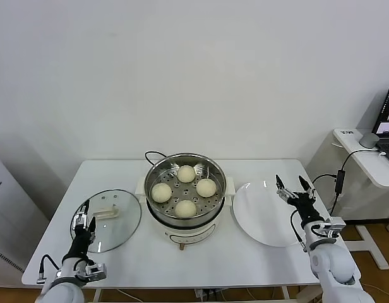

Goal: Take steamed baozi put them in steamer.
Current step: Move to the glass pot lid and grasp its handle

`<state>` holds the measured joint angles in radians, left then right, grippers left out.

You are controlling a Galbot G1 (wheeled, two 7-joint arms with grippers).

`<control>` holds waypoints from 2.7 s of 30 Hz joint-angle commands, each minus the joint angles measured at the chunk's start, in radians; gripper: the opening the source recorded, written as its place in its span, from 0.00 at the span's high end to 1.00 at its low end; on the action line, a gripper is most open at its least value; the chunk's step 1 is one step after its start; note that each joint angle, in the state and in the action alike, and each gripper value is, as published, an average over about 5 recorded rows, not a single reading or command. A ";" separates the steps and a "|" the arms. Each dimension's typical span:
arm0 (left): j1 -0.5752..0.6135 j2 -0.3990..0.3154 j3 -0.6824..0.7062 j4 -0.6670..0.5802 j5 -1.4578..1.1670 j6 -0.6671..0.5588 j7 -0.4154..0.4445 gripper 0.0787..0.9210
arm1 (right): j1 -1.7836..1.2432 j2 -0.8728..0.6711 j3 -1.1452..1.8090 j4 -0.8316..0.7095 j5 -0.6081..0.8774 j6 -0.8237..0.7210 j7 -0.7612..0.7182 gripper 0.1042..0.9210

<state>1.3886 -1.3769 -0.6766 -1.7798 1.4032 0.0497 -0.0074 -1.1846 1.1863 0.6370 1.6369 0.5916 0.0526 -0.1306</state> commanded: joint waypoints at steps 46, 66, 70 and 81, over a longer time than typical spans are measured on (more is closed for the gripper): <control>-0.216 0.034 0.099 0.305 0.088 0.063 -0.059 0.12 | -0.053 0.063 0.025 -0.042 -0.036 0.033 0.012 0.12; -0.309 0.039 0.105 0.388 0.089 0.066 -0.053 0.12 | -0.056 0.073 0.028 -0.045 -0.053 0.031 0.012 0.12; -0.322 0.039 0.104 0.405 0.088 0.072 -0.052 0.12 | -0.053 0.071 0.029 -0.049 -0.054 0.030 0.011 0.12; -0.339 0.038 0.102 0.424 0.057 0.078 -0.054 0.12 | -0.044 0.078 0.024 -0.059 -0.064 0.028 0.012 0.12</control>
<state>1.0636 -1.3382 -0.5748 -1.3725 1.4765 0.1255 -0.0608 -1.2298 1.2638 0.6618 1.5795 0.5294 0.0819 -0.1194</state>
